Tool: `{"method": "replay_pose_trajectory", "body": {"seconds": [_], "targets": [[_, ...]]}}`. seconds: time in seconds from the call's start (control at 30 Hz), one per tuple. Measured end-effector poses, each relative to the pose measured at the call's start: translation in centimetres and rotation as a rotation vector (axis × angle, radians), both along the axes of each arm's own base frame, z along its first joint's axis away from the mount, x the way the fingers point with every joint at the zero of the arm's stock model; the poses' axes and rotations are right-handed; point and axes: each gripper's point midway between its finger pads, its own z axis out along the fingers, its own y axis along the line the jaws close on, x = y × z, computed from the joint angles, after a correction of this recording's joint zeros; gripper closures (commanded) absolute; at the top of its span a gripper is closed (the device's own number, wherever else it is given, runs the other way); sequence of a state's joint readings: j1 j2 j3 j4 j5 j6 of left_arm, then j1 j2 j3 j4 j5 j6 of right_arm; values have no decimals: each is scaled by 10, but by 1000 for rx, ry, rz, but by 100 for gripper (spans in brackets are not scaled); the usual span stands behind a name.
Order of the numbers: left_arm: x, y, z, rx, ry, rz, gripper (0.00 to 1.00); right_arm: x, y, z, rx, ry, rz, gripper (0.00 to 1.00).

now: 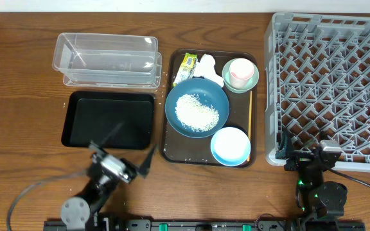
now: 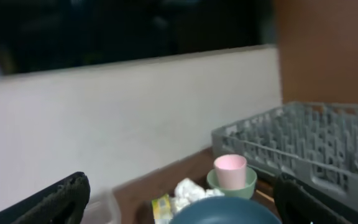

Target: Sort waste into correct bins and load items into the dishwasher rack

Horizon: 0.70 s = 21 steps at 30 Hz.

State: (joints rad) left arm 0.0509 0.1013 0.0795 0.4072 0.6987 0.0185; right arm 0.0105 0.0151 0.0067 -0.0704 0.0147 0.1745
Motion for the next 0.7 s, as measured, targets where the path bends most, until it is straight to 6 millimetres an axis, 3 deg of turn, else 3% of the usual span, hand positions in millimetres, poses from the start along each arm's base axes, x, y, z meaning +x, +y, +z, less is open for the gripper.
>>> {"method": "replay_pose_trajectory", "body": {"seconds": [0.23,0.37,0.47,0.57,0.7], "targets": [[44,9,11,-38,450,44,5,0,0,-1,0,3,0,1],[70,-10,31,-37,616,-103,5,0,0,0,0,2,0,1],[83,-26,37,-40,636,-247,5,0,0,0,0,2,0,1],[93,-32,19,-81,749,-289,5,0,0,0,0,2,0,1],[100,-41,-31,-89,1053,-216,5,0,0,0,0,2,0,1]]}}
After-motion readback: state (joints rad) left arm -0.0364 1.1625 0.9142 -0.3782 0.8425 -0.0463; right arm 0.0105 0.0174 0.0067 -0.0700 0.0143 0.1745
